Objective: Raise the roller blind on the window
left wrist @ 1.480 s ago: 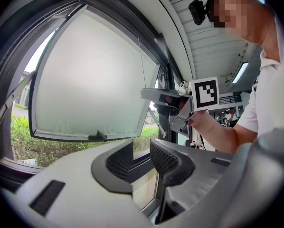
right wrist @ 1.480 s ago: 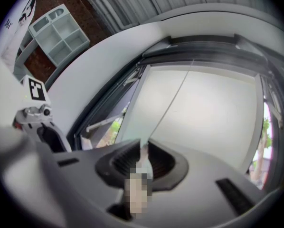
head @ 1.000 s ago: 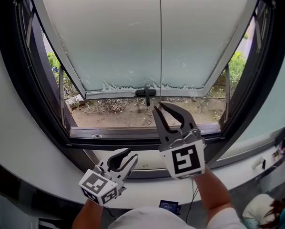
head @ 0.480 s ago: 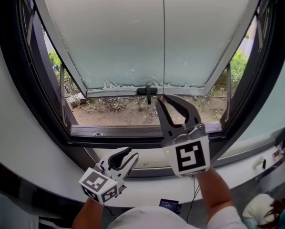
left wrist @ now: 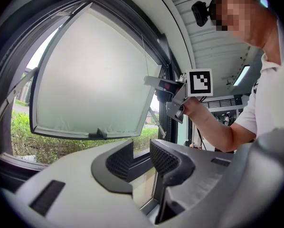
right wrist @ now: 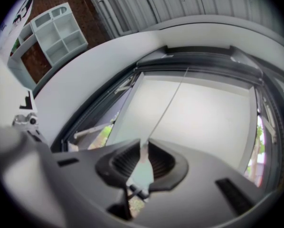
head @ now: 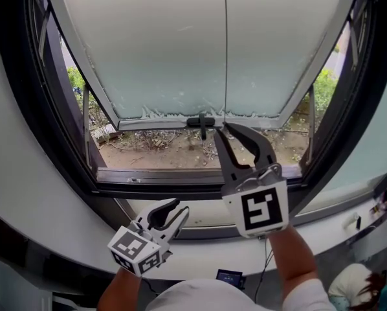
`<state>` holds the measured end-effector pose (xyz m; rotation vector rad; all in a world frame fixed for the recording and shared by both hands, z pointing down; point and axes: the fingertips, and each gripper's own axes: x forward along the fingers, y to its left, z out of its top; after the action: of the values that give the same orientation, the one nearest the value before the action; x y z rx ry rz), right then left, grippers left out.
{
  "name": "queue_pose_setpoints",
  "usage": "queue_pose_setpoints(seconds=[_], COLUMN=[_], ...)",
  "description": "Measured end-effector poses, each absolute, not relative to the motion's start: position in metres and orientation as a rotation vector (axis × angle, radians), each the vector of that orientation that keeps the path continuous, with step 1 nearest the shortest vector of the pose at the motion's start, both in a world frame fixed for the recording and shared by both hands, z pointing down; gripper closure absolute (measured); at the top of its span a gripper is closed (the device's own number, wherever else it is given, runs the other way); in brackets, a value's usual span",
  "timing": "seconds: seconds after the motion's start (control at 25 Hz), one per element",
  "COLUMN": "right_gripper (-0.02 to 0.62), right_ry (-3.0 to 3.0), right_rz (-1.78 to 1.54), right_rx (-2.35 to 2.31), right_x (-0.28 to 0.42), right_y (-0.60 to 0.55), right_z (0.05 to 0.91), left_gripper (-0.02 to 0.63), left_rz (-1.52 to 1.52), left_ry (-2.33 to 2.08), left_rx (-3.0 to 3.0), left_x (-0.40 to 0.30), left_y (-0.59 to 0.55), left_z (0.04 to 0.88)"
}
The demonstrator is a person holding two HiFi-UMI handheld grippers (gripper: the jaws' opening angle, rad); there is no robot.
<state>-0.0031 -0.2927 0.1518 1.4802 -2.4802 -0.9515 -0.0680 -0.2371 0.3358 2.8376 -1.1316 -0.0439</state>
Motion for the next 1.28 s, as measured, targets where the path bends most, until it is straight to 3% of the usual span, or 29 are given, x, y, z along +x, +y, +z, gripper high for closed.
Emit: queue_pose_setpoints(seconds=[1.28], right_gripper=[0.534], right_ry=[-2.407], right_rz=[-1.119], right_rx=[1.536], right_x=[0.001], right_y=[-0.278], right_z=[0.115], left_gripper=[0.477], left_rz=[-0.036], left_ry=[-1.108], left_rx=[2.848], left_x=[-0.066], left_y=[-0.231], left_z=[0.336])
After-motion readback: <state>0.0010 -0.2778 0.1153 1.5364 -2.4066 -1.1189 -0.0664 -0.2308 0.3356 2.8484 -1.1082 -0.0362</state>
